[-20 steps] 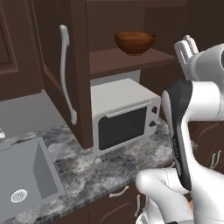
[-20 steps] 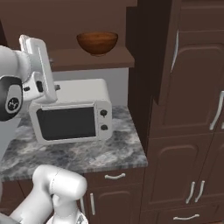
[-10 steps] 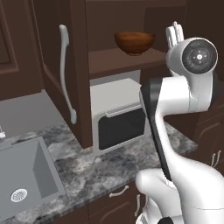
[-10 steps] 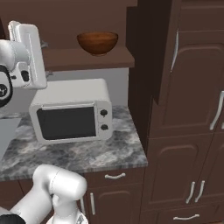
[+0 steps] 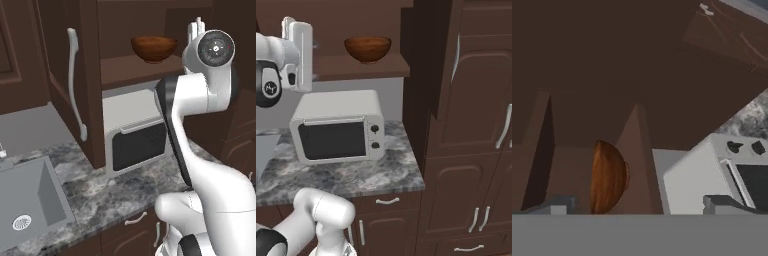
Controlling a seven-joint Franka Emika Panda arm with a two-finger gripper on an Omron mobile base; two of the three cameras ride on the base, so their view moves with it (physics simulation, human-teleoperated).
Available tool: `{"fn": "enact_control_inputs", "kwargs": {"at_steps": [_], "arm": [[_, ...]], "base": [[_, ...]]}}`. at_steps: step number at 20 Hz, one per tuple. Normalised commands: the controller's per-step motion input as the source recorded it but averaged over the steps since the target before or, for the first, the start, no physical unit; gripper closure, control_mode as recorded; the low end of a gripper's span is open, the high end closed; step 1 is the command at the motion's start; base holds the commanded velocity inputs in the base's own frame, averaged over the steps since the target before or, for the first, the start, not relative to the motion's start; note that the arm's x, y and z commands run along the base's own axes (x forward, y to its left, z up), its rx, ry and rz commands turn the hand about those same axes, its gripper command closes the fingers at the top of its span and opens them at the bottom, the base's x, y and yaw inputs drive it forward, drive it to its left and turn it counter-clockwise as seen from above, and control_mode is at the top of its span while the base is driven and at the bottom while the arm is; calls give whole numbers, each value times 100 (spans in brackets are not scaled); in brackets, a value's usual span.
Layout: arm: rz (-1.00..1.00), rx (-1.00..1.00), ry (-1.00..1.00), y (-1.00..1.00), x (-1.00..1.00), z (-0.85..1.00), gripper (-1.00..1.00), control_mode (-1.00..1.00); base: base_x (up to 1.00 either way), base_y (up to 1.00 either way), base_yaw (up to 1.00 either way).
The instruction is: Move the bowls from the cabinet to the plates on the dining table.
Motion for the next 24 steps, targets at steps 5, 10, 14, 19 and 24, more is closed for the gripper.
{"fn": "enact_control_inputs", "kwargs": {"at_steps": [5,10,14,19,24], "arm": [[0,7,-5,5,38,-1,-100,-100],[0,-1,-5,3,51,-12,-100,-100],[0,-1,-8,0,46,-4,-100,-100],[0,0,0,0,44,-5,-100,-100],[0,0,0,0,48,0,-100,-100]], "base": [[0,0,0],[0,0,0],[0,0,0],[0,0,0],[0,0,0]]}}
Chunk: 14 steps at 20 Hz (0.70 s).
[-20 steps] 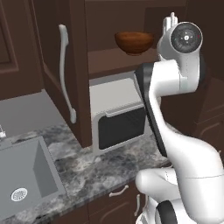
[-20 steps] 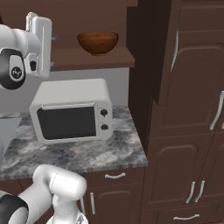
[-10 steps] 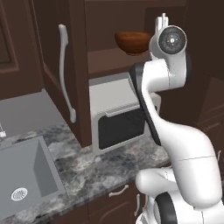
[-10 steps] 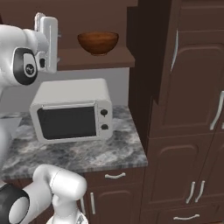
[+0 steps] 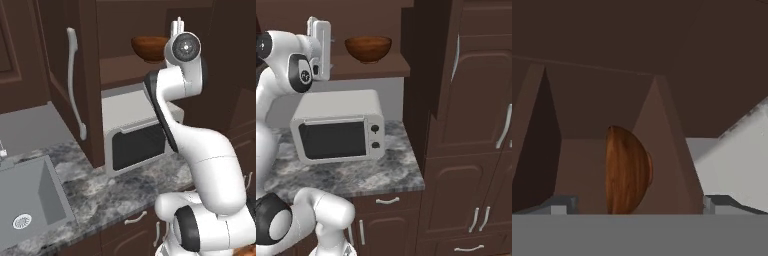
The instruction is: Move the bowls from the cabinet to the plates on the dining table.
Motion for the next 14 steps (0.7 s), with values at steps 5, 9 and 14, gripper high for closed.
{"fn": "enact_control_inputs", "kwargs": {"at_steps": [5,9,14], "arm": [[0,0,0,2,48,-4,-100,-100],[0,0,0,6,43,-6,-100,-100],[0,-1,0,4,42,-2,-100,-100]], "base": [[0,0,0],[0,0,0],[0,0,0]]}}
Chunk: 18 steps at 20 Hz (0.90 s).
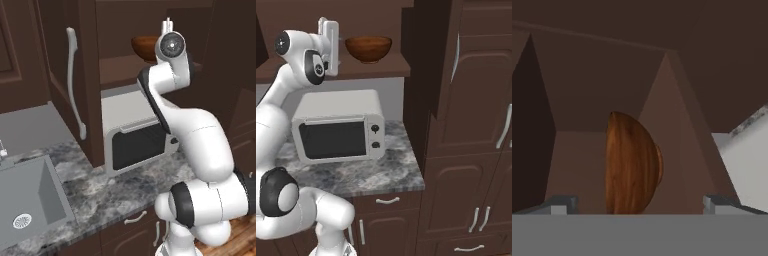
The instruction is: Move the bowls from the cabinet to the plates on the dining table.
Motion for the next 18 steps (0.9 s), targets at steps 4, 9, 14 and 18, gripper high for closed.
{"fn": "enact_control_inputs", "kwargs": {"at_steps": [4,9,14,18], "arm": [[0,-1,0,0,45,-1,-100,-100],[0,0,0,0,37,-8,-100,-100],[0,-1,-1,0,43,-13,-100,-100],[-2,-3,-3,0,40,-8,-100,-100]], "base": [[0,0,0],[0,0,0],[0,0,0],[0,0,0]]}}
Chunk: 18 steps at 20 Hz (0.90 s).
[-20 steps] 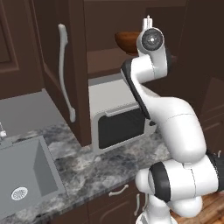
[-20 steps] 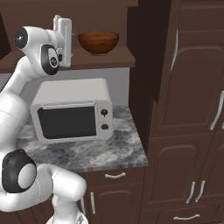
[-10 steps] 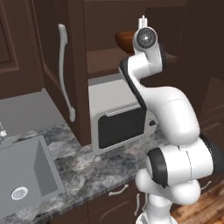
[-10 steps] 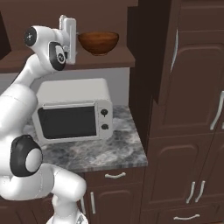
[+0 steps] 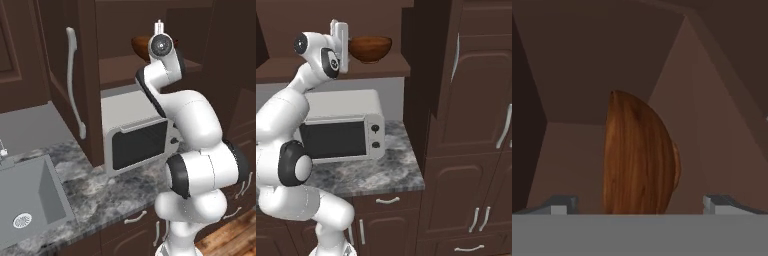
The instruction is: Move the bowls from the cabinet to the plates on the dining table.
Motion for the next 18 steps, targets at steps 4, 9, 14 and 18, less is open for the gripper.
{"fn": "enact_control_inputs", "kwargs": {"at_steps": [4,9,14,18], "arm": [[-2,-2,-1,0,48,-8,-100,-100],[-4,0,2,0,54,-1,-100,-100],[-7,0,9,2,52,0,-100,-100],[-6,-2,4,2,45,0,-100,-100]], "base": [[0,0,0],[0,0,0],[0,0,0],[0,0,0]]}}
